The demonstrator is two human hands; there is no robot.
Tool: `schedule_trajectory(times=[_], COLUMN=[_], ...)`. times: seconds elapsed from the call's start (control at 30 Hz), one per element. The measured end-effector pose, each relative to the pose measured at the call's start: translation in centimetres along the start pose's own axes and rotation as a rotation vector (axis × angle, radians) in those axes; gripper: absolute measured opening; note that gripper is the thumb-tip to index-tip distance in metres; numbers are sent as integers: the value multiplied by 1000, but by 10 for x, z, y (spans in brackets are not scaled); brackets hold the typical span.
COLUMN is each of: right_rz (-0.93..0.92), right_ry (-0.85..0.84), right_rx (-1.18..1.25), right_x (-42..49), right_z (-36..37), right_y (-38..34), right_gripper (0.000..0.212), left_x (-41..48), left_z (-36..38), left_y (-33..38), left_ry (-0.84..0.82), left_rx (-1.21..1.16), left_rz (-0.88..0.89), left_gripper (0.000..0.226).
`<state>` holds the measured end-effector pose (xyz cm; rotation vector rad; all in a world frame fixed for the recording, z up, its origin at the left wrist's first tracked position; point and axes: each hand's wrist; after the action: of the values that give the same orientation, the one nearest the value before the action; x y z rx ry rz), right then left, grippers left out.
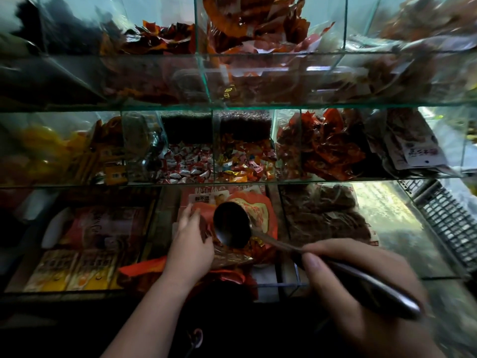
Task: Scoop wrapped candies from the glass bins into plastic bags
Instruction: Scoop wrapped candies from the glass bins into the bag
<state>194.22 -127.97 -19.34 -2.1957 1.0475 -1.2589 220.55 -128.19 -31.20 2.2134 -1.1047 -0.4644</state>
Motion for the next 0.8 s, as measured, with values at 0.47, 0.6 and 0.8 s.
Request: schedule_trajectory(times=[0.47,0.6,0.8], right_rz=[273,562,905], right_ry=[-260,-104,90], right_rx=[-53,231,387], right_x=[23,23,9], right_z=[166,157,128], right_y=[91,93,101], right_gripper=[10,17,19], left_x=[-8,-8,-10], left_z=[20,19,15], left_y=[-2,-8,-14], left_ry=[-71,-42,-48], left_rx=[-1,-71,-119], left_rz=[10,-13,10], left_gripper=[95,97,102])
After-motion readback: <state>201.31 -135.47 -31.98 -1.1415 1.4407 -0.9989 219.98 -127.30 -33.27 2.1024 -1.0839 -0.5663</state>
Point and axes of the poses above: each hand's wrist, its own x-axis towards the middle knuckle, its own z-axis out of the palm, y = z × x, and after that the axes turned 6 degrees about y, right-handed
